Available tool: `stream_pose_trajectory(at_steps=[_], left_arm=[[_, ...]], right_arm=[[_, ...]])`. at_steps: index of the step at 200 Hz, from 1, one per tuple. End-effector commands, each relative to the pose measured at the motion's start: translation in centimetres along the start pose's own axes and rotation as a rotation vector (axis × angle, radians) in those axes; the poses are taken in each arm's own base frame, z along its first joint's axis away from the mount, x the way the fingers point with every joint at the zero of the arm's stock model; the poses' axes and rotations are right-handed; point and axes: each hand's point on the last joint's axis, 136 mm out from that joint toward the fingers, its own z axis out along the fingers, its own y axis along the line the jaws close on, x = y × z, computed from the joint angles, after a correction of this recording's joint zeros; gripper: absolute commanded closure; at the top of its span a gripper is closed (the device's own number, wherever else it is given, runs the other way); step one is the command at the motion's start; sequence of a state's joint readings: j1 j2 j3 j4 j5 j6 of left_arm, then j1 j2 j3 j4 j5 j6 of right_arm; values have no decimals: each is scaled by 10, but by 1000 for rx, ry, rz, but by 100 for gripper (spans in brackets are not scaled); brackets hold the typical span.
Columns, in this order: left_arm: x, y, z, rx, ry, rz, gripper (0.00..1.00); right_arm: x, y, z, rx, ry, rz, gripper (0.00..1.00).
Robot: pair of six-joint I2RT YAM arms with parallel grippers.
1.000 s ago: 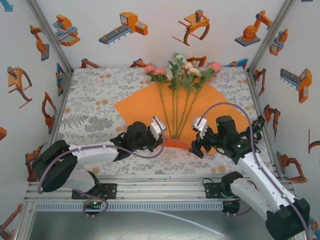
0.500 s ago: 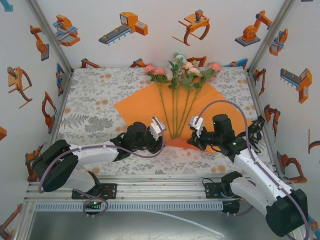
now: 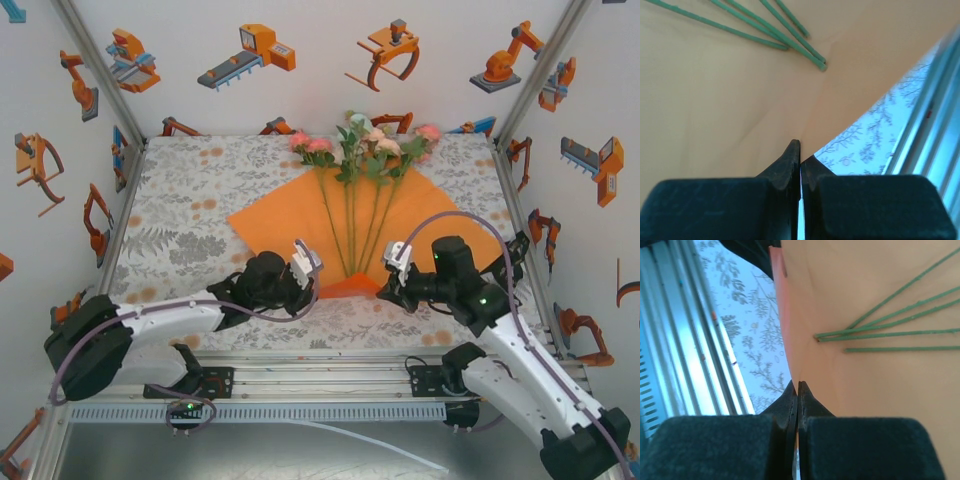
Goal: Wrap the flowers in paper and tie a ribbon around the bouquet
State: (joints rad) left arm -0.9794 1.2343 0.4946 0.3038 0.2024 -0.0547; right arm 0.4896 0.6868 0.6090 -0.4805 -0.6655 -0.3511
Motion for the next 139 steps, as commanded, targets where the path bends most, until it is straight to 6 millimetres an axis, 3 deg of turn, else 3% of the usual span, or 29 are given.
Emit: stream_pose_trajectory(at_steps=[1,20,43,90,107,123,139], left_arm=[[7,-18,-10,38,25,-42,91],[0,-24,-14,36,16,-34,91],[-3,-15,-13,-15,-6,-17,89],[-5,4,12,-98,1,-1,63],[-1,8,22,-103,1,-18,56],[1,13,29,-111,-4,-41,38],[3,16,32,-111,0,-47,36]], right_arm=[[-11,19,-14,-29,-22,27,100],[-13,24,-15,-49,-24,29,100],[-7,6,-11,41,17,-26,100],[9,-57,8,269,147,-65,88],[19,-68,19,279,177,-47,88],[28,-79,26,298,201,-25,90],[32,-92,29,343,215,-7,94]])
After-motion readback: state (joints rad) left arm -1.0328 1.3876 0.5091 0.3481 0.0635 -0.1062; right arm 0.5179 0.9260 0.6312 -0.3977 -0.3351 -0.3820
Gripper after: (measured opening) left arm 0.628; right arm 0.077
